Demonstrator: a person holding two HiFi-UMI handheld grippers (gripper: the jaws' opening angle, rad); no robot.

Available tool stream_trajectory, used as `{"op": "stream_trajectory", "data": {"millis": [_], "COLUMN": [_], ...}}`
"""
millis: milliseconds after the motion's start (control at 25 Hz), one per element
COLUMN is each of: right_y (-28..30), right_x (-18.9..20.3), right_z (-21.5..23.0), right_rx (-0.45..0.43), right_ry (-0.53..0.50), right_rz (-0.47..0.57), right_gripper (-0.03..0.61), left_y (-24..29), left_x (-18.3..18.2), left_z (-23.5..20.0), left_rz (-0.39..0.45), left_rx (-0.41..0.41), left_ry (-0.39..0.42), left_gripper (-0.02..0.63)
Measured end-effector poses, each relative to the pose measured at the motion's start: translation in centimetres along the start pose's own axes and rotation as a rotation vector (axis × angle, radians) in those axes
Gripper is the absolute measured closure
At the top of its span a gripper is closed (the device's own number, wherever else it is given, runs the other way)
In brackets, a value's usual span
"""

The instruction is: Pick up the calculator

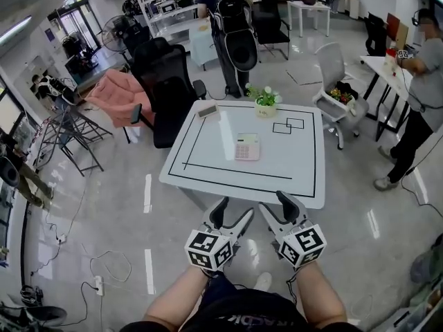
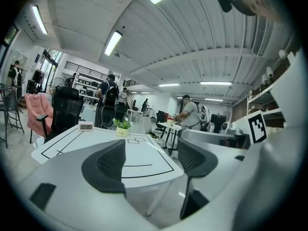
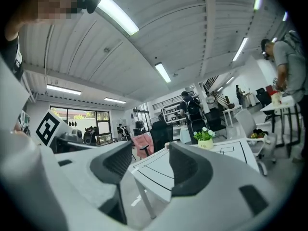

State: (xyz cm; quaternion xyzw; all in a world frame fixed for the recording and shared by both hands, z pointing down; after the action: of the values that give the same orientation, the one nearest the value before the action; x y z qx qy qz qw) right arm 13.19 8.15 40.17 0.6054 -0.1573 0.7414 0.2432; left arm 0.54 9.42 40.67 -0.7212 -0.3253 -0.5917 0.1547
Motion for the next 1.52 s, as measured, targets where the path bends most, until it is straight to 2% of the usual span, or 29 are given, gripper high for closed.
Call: {"op": "stream_trajectory", "data": {"millis": [160, 360, 800, 1120, 1520], "right_y": [1.4, 4.4, 15.1, 22.3, 27.1], "right_x": [0.1, 0.4, 0.5, 0.9, 1.5], "right_z": [0.9, 2.3, 3.0, 1.7, 1.1], "right_rx": [-0.005, 0.03, 0.138, 0.215, 0.257], "right_ry": [0.009, 0.012, -0.004, -0.018, -0.031], "right_rz": [-0.011, -0.03, -0.069, -0.096, -0.128], "right_gripper": [0.351, 0.351, 0.35, 0.351, 0.351], "left_y": [1.0, 3.0, 7.8, 9.1, 10.4], "left_x": [-0.5, -0.7, -2.7, -3.7, -4.1], "left_z": [-1.7, -5.3, -15.7, -23.1, -27.7], "left_rz": [0.015, 0.013, -0.024, -0.052, -0.067], "left_rx": [0.001, 0.018, 0.133, 0.201, 0.245], "left_ry": [-0.032, -0.066, -0.113, -0.151, -0.174], "left_gripper": [0.285, 0.285, 0.285, 0.285, 0.285]}}
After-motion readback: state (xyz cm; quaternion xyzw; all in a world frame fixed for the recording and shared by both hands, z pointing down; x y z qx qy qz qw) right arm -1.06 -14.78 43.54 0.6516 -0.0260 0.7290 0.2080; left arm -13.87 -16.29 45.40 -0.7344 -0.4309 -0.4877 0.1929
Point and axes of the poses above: the fingertips, and each gripper's own axes: y forward along the fingers, z to its right, x out of its underside, the point moved 4 cm from there along -y, backward along the fingers, and after that the axes turned 10 degrees about x, right-handed, at the moved point
